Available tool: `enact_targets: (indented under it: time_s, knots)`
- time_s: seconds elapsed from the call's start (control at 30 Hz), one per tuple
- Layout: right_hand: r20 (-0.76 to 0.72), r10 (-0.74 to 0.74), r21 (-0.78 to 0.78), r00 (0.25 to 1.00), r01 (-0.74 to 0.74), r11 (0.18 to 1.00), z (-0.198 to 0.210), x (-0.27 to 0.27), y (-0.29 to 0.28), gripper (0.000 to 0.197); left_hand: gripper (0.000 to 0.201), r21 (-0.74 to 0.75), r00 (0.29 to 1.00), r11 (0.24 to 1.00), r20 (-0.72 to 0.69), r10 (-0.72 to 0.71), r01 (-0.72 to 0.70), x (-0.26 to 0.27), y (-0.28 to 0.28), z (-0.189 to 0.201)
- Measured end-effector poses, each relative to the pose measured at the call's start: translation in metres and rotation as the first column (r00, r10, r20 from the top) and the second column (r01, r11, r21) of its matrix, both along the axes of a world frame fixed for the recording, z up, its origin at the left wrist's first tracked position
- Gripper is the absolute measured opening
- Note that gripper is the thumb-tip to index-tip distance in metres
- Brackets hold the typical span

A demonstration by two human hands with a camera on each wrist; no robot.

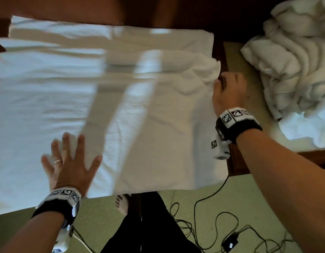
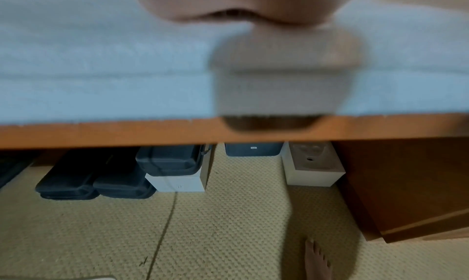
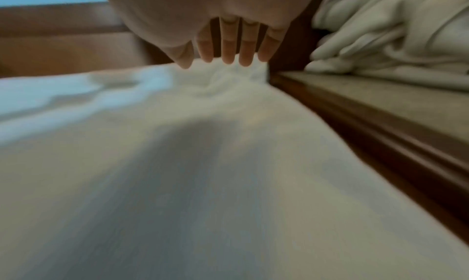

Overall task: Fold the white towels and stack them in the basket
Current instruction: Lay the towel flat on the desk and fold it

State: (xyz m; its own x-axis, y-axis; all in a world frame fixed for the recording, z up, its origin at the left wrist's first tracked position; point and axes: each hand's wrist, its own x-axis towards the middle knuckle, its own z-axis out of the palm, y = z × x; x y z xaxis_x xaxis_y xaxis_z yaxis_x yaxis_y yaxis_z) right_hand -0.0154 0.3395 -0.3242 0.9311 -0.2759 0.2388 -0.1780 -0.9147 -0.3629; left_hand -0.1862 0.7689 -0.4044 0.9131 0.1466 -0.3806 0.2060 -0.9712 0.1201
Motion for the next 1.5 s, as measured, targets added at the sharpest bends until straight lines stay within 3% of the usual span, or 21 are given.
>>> enact_targets:
  time_s: [0.07,0.1,0.2,0.23,0.37,0.43,0.5,0.57,0.63,0.73,0.8,0.9,1.03,1.17,1.3,1.4,1.47,1.5]
  knots:
    - [-0.061,0.174,-0.103,0.983,-0.18,0.978,-0.011,-0.055,0.022,0.034,0.088,-0.018,1.0,1.0,-0.019,-0.018,0.018,0.0,0.002,0.002]
    - [-0.18,0.255,-0.137,0.95,-0.281,0.95,-0.018,-0.08,0.033,0.038,0.089,-0.025,0.999,0.999,-0.031,-0.027,0.026,0.0,0.005,0.002]
    - [-0.676,0.243,-0.063,0.696,-0.383,0.922,-0.032,-0.131,0.051,0.06,0.092,-0.025,0.997,0.999,-0.065,-0.038,0.036,0.0,0.02,0.001]
    - [-0.731,0.228,-0.039,0.643,-0.373,0.927,-0.036,-0.139,0.049,0.066,0.092,-0.026,0.997,0.999,-0.069,-0.036,0.035,-0.001,0.026,0.0]
    - [-0.779,0.243,0.026,0.578,-0.358,0.933,-0.032,-0.127,0.048,0.071,0.091,-0.003,0.998,0.999,-0.042,-0.053,0.053,0.003,0.036,-0.003]
    - [-0.717,0.25,0.05,0.651,-0.31,0.95,-0.019,-0.104,0.048,0.057,0.091,-0.002,0.999,1.0,-0.043,-0.015,0.015,0.008,0.032,-0.001]
    - [-0.544,0.199,0.083,0.815,-0.183,0.98,-0.005,-0.076,0.043,0.038,0.092,-0.03,1.0,0.999,-0.016,0.017,-0.018,0.012,0.021,0.002]
    - [-0.423,0.101,0.081,0.901,-0.074,0.994,0.001,-0.042,0.027,0.028,0.088,-0.048,0.998,0.997,0.021,-0.06,0.061,0.015,0.001,0.006]
    - [-0.421,0.008,0.057,0.907,0.017,0.998,0.002,-0.008,0.008,0.024,0.082,-0.033,0.986,0.986,0.028,-0.164,0.165,0.015,-0.019,0.003]
    - [-0.541,-0.077,0.034,0.838,0.113,0.993,-0.005,0.03,-0.012,0.023,0.082,-0.009,0.988,0.988,0.012,-0.152,0.152,0.017,-0.033,-0.004]
    - [-0.609,-0.061,0.093,0.791,0.148,0.985,-0.012,0.044,-0.02,0.022,0.082,0.022,0.988,0.988,0.015,-0.155,0.155,0.016,-0.033,-0.007]
    - [-0.627,-0.026,0.188,0.778,0.183,0.965,-0.024,0.054,-0.021,0.025,0.083,0.044,0.986,0.986,0.027,-0.164,0.163,0.018,-0.032,-0.008]
    - [-0.678,0.044,0.097,0.734,0.031,0.995,-0.025,0.071,-0.025,0.023,0.083,0.059,0.992,0.99,0.001,-0.129,0.129,0.018,-0.033,-0.007]
    - [-0.52,-0.061,-0.047,0.852,0.043,0.998,0.002,0.097,-0.045,0.014,0.083,0.057,0.993,0.991,-0.01,-0.117,0.118,0.019,-0.033,-0.007]
    - [-0.307,-0.122,0.01,0.944,0.131,0.991,0.019,0.076,-0.035,0.022,0.083,0.038,0.994,0.993,-0.023,-0.11,0.111,0.021,-0.034,-0.003]
    - [-0.139,0.174,-0.034,0.975,-0.18,0.983,0.005,0.011,0.008,0.026,0.084,0.007,0.993,0.994,-0.039,-0.113,0.113,0.023,-0.034,0.001]
    - [-0.247,0.373,-0.073,0.894,-0.401,0.913,-0.011,-0.043,0.042,0.037,0.086,-0.032,0.992,0.993,-0.05,-0.117,0.115,0.023,-0.029,0.006]
    - [-0.421,0.4,-0.053,0.814,-0.462,0.885,-0.018,-0.069,0.058,0.047,0.087,-0.047,0.994,0.994,-0.04,-0.1,0.099,0.022,-0.022,0.009]
